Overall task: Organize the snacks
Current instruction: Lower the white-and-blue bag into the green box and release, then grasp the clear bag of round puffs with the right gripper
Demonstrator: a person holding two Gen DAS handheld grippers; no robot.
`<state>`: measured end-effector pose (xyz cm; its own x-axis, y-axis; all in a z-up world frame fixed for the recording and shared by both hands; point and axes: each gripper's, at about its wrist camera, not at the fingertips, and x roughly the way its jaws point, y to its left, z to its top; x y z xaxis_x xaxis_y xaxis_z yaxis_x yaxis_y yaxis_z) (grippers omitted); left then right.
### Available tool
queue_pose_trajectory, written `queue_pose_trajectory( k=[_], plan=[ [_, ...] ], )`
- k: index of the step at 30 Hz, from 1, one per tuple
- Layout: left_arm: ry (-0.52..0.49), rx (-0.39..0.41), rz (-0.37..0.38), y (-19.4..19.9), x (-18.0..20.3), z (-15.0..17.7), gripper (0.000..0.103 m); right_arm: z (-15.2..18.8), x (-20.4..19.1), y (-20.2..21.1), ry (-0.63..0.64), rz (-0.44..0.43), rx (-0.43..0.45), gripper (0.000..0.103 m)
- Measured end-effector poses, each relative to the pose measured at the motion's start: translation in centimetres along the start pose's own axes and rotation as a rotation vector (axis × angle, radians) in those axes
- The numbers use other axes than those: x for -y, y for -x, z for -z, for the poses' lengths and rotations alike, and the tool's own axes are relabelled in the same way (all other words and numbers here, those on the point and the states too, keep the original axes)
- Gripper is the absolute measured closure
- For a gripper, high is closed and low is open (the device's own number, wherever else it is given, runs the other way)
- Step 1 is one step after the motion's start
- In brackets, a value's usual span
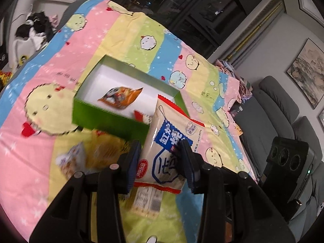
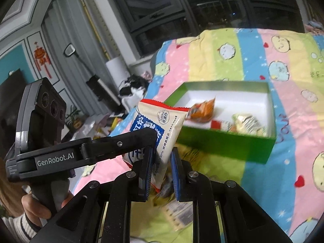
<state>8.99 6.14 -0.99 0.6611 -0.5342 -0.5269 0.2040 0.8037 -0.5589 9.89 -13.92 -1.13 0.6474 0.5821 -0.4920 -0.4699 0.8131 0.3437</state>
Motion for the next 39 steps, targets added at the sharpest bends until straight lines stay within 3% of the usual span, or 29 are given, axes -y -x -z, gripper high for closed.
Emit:
queue_pose_trajectory(
  k=[8, 16, 23, 29, 34, 39],
  plan=[
    [-0.016, -0.021, 0.024, -3.0, 0.5, -4.2, 0.064, -3.3, 2.5, -1.0, -0.013, 0.021, 0.047, 0.084],
    [0.011, -0.064, 0.022, -7.1, -0.6, -7.6, 0.063, -5.8, 5.4, -3.6, -0.041, 0.027, 0.034, 0.084],
    [0.055, -0.104, -0.008, -10.6, -2.2, -8.0, 0.063, -6.5, 8.0, -6.7, -0.071, 0.045, -0.017, 0.084],
    [0.065, -0.125, -0.091, -12.8, -3.3, -7.6, 0.06, -6.1, 9.1, -9.1, -0.066, 0.084, -0.076, 0.083],
    [0.083, -0.116, -0.089, -12.5, -3.6, -8.0, 0.029, -5.8, 9.7, -9.6, -0.077, 0.114, -0.092, 0.083],
    [0.064, -0.054, -0.09, -9.2, -3.3, -8.8, 0.019, -5.9, 9.9, -7.5, -0.093, 0.118, -0.062, 0.08]
  ],
)
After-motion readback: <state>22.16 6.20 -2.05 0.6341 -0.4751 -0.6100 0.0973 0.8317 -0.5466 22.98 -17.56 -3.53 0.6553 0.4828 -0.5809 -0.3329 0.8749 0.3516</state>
